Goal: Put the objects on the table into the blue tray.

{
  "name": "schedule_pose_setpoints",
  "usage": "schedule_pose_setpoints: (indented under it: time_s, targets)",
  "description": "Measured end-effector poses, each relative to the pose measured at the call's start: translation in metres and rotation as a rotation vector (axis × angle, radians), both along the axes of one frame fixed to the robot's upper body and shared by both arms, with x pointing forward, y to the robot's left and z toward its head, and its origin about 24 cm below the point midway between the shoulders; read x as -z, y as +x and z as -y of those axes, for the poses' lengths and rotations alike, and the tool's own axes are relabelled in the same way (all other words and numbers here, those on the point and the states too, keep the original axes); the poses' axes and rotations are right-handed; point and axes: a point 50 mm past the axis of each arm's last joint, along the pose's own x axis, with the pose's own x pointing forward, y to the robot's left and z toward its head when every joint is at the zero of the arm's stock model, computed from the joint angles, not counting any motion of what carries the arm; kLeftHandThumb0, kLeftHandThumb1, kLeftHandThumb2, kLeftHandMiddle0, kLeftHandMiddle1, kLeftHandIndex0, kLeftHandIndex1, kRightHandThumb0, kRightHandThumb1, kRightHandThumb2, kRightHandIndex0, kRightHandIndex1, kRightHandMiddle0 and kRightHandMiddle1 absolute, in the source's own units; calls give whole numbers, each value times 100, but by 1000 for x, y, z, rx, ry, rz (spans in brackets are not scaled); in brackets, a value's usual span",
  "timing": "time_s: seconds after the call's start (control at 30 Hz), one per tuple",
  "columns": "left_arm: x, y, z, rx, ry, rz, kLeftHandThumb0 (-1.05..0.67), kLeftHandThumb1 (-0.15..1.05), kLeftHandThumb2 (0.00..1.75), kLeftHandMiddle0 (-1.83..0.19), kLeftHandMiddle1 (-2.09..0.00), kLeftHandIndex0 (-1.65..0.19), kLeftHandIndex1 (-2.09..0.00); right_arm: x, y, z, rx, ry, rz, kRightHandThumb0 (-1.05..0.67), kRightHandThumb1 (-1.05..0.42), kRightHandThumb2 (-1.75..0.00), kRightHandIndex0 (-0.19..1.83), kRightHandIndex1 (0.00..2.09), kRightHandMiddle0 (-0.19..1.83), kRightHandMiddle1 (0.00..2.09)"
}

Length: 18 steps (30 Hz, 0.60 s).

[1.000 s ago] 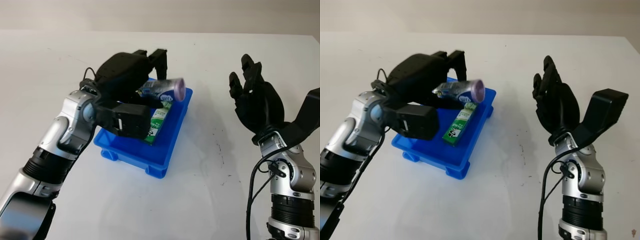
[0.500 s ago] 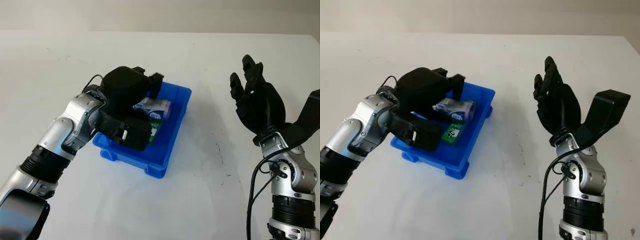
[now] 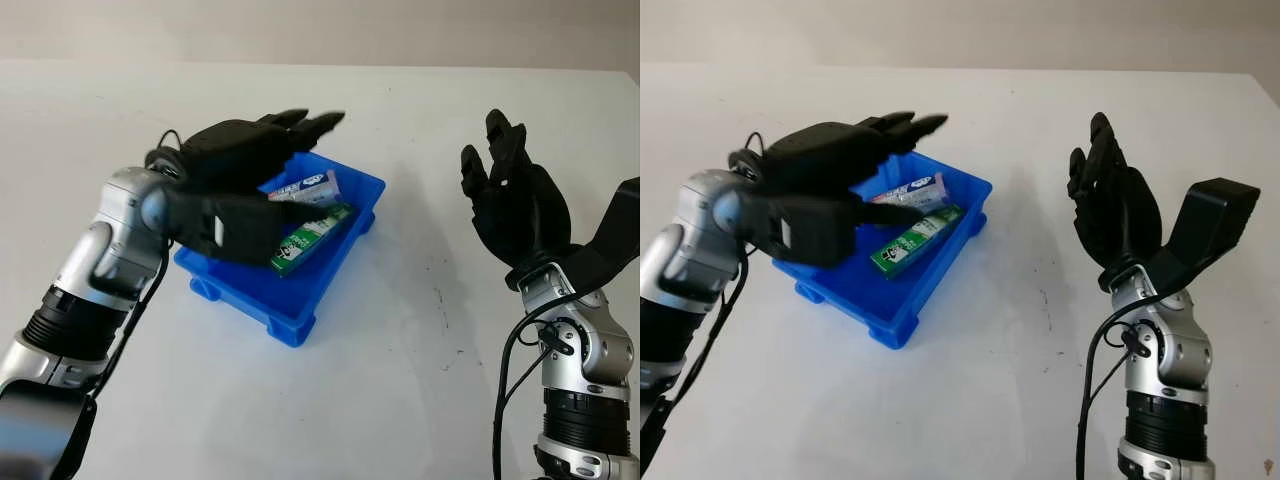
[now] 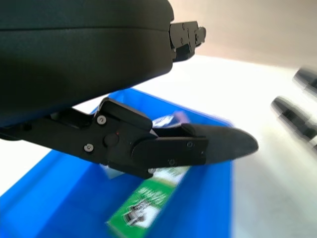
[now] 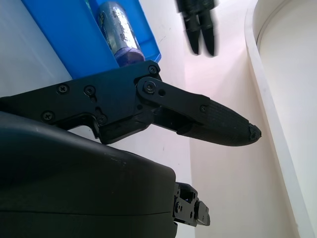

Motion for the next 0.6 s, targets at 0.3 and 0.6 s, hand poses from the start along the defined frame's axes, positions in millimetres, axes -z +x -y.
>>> schedule_pose_setpoints:
  time_s: [0.3, 0.6]
  targets:
    - [-31, 0, -28, -31, -403, 22, -90, 105, 62, 19, 0, 19, 0, 0, 1, -4, -1, -6, -5, -78, -105, -79, -19, 0, -19, 0]
    - [-4, -11, -75, -145, -861, -66, -87, 105, 76, 19, 0, 19, 0, 0, 3, -12, -6, -6, -7, -78, -105, -82, -19, 0, -19, 0]
